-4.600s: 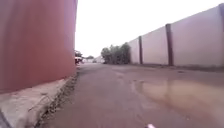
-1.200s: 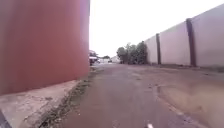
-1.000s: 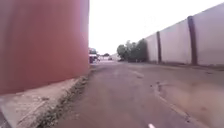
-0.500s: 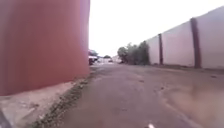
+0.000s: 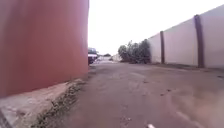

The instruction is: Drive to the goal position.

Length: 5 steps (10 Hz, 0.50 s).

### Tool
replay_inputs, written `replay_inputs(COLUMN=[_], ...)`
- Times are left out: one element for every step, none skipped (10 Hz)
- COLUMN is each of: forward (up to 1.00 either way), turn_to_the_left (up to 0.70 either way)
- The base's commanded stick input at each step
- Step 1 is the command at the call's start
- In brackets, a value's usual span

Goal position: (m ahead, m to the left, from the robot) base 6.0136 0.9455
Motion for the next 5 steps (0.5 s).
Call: replay_inputs(forward=[0.50,0.50,0.50,0.50,0.50], turn_to_the_left=[0.00,0.00,0.00,0.00,0.00])
